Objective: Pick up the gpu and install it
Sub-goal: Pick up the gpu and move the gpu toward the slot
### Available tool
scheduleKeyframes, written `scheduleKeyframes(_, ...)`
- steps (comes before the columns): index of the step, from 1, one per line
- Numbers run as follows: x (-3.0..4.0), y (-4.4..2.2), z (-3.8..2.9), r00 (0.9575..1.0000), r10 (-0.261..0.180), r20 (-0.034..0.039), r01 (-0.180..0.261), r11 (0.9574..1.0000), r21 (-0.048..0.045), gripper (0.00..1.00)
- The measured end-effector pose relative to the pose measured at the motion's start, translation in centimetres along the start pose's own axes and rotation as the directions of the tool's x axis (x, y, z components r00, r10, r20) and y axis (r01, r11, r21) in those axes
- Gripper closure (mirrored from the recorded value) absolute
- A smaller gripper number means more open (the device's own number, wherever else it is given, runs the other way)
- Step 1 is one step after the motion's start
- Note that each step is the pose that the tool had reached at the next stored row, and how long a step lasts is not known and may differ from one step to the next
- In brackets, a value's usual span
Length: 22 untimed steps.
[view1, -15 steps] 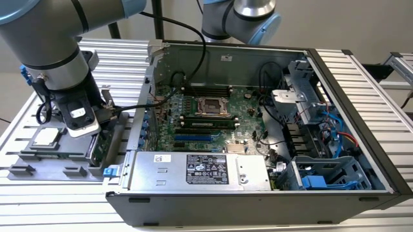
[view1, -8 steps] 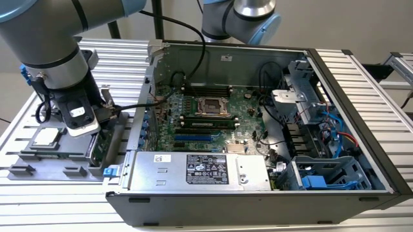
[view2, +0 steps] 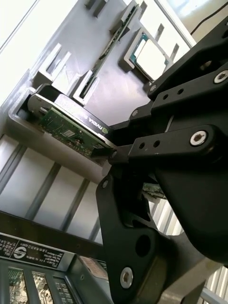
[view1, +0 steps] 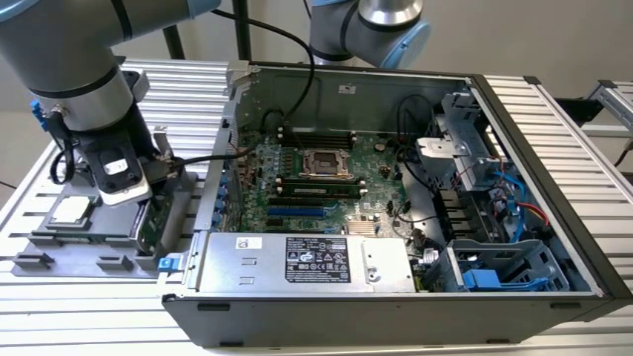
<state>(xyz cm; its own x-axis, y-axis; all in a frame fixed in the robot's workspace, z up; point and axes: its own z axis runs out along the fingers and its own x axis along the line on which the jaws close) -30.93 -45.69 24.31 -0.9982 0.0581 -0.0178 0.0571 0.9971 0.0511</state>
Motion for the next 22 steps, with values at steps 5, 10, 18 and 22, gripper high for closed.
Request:
scheduleKeyframes(5,-0.01,0.02,-0.48,1.0,0.0,0.0,0.0,1.0,-0.0003,1.0)
scheduleKeyframes(10,-0.02,0.05,-0.94,1.0,0.0,0.0,0.0,1.0,-0.0007,1.0)
scheduleKeyframes(18,-0.03,0.08,-1.6,1.0,0.0,0.0,0.0,1.0,-0.0013,1.0)
scheduleKeyframes(22,-0.04,0.09,-1.84,1.0,0.0,0.0,0.0,1.0,-0.0015,1.0)
